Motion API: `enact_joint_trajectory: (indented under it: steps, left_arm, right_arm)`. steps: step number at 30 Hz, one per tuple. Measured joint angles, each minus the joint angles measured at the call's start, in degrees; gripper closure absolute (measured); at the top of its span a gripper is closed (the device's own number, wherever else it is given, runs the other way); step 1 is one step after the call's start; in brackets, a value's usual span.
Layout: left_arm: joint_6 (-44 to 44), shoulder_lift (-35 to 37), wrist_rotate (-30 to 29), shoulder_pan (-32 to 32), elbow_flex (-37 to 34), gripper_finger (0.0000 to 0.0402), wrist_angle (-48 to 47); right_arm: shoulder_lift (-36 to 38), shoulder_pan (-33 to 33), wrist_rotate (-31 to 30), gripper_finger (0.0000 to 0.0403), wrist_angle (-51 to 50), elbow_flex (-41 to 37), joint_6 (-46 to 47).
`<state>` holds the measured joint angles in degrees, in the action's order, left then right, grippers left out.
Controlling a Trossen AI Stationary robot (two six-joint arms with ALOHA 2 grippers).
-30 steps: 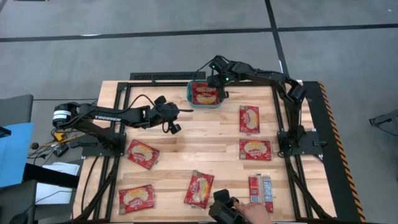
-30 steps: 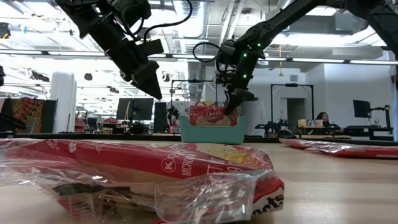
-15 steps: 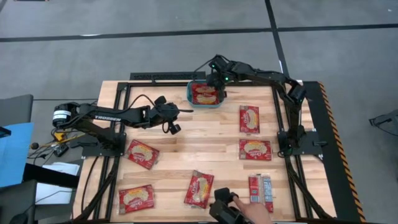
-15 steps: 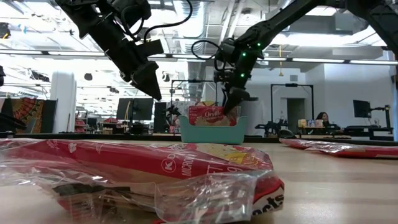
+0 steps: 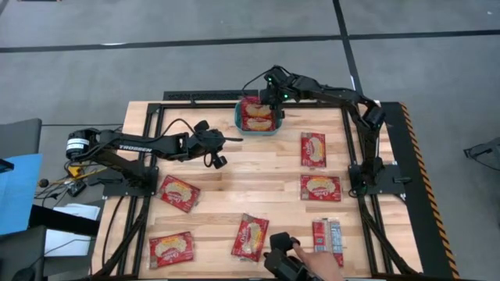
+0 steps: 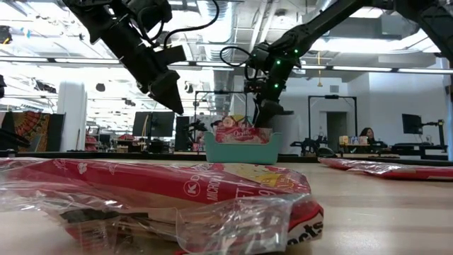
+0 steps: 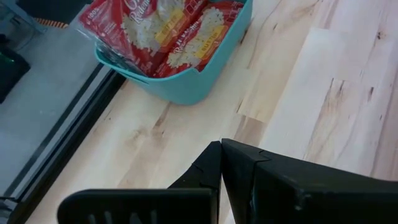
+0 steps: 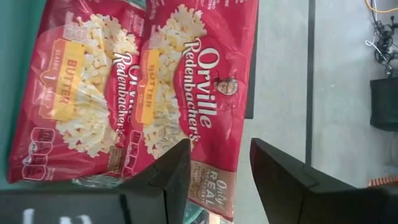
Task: Sort popcorn bags into baskets
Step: Put the red popcorn bag into the blue bin
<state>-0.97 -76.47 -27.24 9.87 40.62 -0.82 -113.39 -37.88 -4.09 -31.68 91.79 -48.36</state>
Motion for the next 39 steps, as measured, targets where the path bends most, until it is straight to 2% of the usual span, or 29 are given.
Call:
enact_joint_trajectory:
  steps: [4,9,14,18,20,25,29,36,39]
  left_arm:
    - [0.07,0.05,-0.04,0.00,0.00,0.0401,-2.60]
    - [3.12,2.78,-0.08,-0.01,0.00,0.0395,-11.53]
    - [10.04,10.01,0.73,-0.22,0.00,0.0357,-24.53]
    - [18.81,16.85,6.36,-0.24,-0.05,0.0309,-35.33]
    - [23.01,19.63,9.28,-0.70,-1.48,0.0280,-37.53]
    - [32.79,22.69,16.05,-3.25,-7.80,0.0208,-38.84]
    - [35.35,22.34,24.33,-6.28,-11.75,0.0169,-37.45]
    - [35.92,22.10,23.93,-15.19,-13.18,0.0157,-27.75]
    - [32.68,22.10,23.87,-20.25,-13.18,0.0157,-26.31]
  right_arm:
    - [1.28,0.81,-3.01,0.0228,0.07,-0.04,0.16]
    - [5.54,1.20,-2.95,0.0235,0.77,-0.04,4.82]
    - [10.42,0.56,5.52,0.0245,0.81,-1.36,18.84]
    - [13.56,1.42,13.56,0.0257,2.25,-5.59,27.15]
    - [15.29,3.09,15.31,0.0264,5.41,-8.86,29.65]
    - [19.24,8.77,15.82,0.0277,14.73,-18.19,36.33]
    - [22.54,14.03,15.80,0.0279,21.70,-25.64,41.47]
    - [24.75,23.91,14.80,0.0272,34.19,-37.10,47.92]
    - [23.96,27.48,14.61,0.0269,39.51,-39.79,49.52]
